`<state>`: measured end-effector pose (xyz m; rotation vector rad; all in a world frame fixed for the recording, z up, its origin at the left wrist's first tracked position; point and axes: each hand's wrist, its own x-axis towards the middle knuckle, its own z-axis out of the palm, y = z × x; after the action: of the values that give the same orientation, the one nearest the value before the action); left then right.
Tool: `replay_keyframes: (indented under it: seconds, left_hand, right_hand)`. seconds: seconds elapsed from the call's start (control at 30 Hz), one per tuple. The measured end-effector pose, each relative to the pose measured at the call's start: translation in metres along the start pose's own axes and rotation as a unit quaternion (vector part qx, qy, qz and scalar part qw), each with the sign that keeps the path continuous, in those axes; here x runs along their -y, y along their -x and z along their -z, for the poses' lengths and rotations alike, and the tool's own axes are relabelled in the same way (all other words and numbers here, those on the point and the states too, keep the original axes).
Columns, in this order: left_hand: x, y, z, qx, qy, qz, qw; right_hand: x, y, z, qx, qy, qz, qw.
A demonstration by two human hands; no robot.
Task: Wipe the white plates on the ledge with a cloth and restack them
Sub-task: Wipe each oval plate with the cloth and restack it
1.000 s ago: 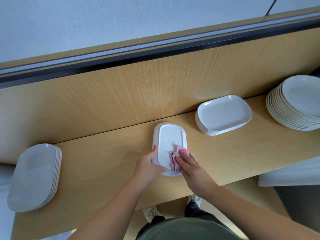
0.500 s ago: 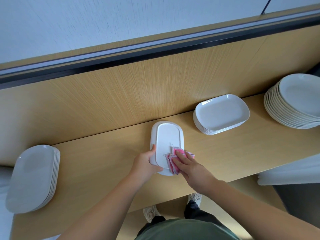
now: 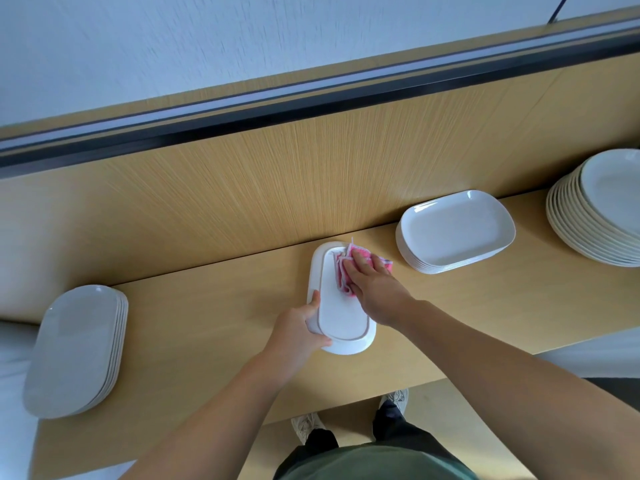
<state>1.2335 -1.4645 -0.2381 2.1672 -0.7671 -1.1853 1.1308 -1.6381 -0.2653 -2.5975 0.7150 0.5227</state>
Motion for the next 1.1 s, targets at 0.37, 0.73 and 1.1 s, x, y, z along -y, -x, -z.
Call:
replay_keyframes:
  seconds: [0.37,0.73,1.1]
  left_hand:
    - [-0.001,-0.003,0.002,0.005,0.006,0.003,1.000]
    - [0.000,-0.006,0.005,-0.001,0.051,0.011,0.999]
    - [-0.001,-0.012,0.009,0.002,0.089,0.025,0.996]
  right_hand:
    - [0.010,0.005,0.014,-0.010,0.052,0.050,0.997]
    - [0.011,0.042,-0.023,-0.009,0.079,0.163,0.983]
    - [0.009,0.063,-0.034,-0.136,0.097,0.223,0.960]
